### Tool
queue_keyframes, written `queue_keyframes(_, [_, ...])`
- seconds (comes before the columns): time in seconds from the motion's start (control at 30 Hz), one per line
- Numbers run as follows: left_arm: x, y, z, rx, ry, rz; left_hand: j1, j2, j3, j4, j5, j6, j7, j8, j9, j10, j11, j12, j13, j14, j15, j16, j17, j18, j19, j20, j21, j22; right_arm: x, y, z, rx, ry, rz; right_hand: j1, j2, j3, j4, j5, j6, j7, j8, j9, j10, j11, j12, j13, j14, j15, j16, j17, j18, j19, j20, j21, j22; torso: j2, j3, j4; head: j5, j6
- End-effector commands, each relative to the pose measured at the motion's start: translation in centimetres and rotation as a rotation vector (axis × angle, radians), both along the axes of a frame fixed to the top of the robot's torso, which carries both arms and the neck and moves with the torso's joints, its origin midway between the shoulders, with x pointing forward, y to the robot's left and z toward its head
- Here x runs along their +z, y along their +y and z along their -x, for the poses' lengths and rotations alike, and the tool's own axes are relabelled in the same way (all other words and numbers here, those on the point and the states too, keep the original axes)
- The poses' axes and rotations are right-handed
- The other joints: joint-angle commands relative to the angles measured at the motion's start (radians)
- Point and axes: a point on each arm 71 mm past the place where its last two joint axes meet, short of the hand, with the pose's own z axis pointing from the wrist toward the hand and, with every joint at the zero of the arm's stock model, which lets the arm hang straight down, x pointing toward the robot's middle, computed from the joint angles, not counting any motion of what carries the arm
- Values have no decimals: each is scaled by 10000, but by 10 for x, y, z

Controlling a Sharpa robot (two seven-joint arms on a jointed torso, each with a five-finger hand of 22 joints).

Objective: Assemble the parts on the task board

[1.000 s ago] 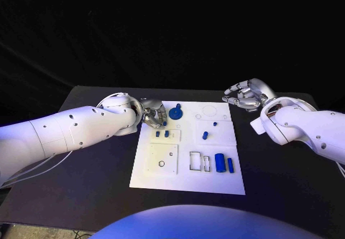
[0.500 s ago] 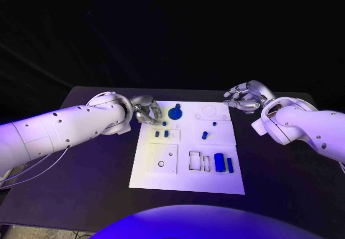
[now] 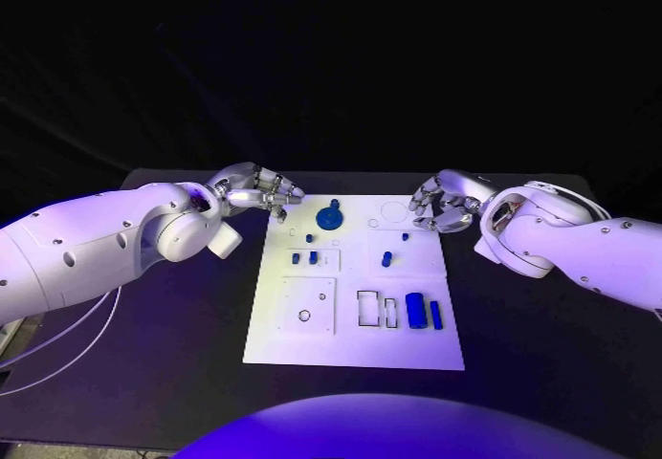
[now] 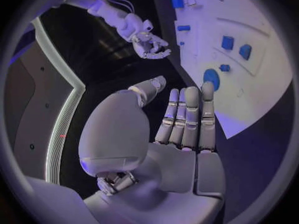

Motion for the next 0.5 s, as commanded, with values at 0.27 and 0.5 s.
queue_keyframes(0.27, [12, -1, 2, 1150, -181, 2773, 27, 157, -80, 34, 107, 258, -34, 211, -5, 631, -117, 254, -173, -99, -91, -229, -361, 123, -80, -57, -266, -234, -10, 18, 2, 693, -677, 2559, -31, -112, -124, -65, -82, 121, -4, -81, -32, 190, 1, -111, -145, 124, 67, 55, -22, 6, 176, 0, 205, 1533, 3, -19, 14, -36, 1])
queue_keyframes(0.5, [13, 0, 3, 1298, -316, 2962, 49, 176, -67, 39, 154, 254, -35, 205, -22, 738, -124, 239, -243, -91, -111, -306, -453, 125, -52, -78, -310, -290, -17, 28, 1, 816, -611, 2838, -12, -104, -123, -90, -14, 150, -10, -88, -41, 234, -3, -162, -202, 153, 60, 93, 30, -13, 234, -3, 297, 1569, 14, 6, 28, -41, 1])
